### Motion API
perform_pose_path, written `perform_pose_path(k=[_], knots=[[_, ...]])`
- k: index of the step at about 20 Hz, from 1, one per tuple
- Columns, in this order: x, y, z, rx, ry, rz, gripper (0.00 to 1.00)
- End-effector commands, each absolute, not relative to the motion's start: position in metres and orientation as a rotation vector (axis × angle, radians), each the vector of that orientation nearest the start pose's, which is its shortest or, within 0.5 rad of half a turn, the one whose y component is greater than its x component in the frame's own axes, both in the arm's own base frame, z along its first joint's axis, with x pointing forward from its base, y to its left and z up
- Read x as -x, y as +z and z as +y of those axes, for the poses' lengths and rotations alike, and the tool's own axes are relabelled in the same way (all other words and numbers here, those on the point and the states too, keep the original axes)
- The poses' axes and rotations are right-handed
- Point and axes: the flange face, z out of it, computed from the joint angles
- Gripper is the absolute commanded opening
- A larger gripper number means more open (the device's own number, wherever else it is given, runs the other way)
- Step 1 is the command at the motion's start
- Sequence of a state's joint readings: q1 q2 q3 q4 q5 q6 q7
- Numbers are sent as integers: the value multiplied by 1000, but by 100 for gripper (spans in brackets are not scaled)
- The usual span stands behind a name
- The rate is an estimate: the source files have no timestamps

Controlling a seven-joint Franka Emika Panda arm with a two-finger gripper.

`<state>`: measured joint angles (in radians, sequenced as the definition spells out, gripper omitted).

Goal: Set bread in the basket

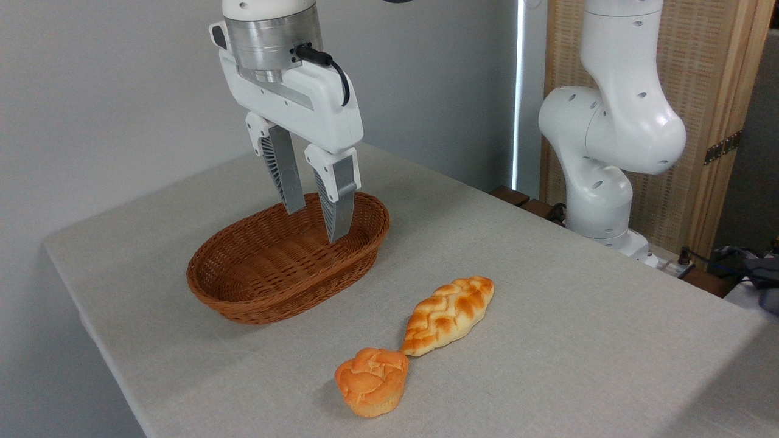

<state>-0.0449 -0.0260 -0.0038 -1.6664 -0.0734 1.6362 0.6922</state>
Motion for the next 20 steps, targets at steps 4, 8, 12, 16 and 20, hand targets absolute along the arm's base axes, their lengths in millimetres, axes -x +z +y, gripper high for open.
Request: perform_pose_path(k=[4, 8, 12, 16, 20], knots=[[-551, 597, -14, 3032, -5, 1085, 100], [-551, 596, -13, 3033, -11, 1085, 100], [-554, 590, -10, 3038, 5, 1081, 100], [-555, 588, -10, 3039, 10, 1081, 100], [-554, 586, -11, 3043, 19, 1079, 100]])
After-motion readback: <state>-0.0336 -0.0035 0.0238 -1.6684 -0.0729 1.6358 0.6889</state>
